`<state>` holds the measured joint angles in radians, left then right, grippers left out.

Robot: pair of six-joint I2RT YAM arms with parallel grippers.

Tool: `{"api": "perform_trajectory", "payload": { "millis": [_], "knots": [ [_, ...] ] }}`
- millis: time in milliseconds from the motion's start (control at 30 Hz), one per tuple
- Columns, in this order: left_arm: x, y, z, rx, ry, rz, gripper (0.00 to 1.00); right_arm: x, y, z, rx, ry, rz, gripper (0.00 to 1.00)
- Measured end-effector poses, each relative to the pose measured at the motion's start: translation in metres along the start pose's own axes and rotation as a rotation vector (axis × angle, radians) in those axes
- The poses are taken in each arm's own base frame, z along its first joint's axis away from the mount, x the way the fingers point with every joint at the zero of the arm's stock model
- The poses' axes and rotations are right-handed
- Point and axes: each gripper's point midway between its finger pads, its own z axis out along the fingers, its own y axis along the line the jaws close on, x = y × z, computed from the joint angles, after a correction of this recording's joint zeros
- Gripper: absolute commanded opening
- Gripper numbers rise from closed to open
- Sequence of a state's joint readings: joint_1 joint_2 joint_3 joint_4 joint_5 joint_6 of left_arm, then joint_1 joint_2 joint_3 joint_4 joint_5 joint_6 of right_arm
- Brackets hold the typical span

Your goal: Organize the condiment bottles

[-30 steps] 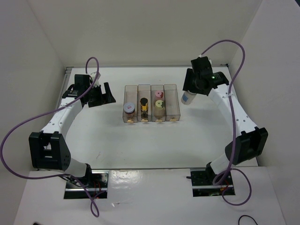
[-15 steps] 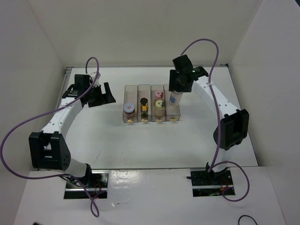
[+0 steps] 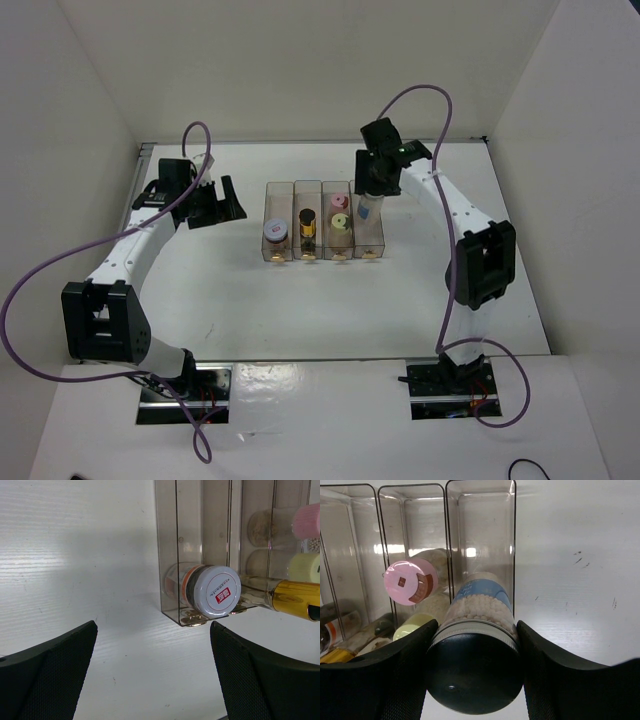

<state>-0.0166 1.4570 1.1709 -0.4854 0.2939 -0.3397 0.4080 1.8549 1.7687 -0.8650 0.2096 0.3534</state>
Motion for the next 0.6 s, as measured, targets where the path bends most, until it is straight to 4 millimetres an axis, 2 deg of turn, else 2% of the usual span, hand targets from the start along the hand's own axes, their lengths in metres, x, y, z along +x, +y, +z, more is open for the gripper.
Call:
{"api": "perform_trajectory", "payload": {
  "millis": [433, 600],
  "knots": [
    [0.002, 0.005, 0.004, -0.009, 0.012, -0.011, 0.99, 0.009, 0.004, 0.038, 0.023, 0.03, -0.013, 0.29],
    [0.002, 0.005, 0.004, -0.009, 0.013, -0.011, 0.99, 0.015, 0.002, 0.043, 0.038, 0.041, -0.02, 0.33]
  ]
}}
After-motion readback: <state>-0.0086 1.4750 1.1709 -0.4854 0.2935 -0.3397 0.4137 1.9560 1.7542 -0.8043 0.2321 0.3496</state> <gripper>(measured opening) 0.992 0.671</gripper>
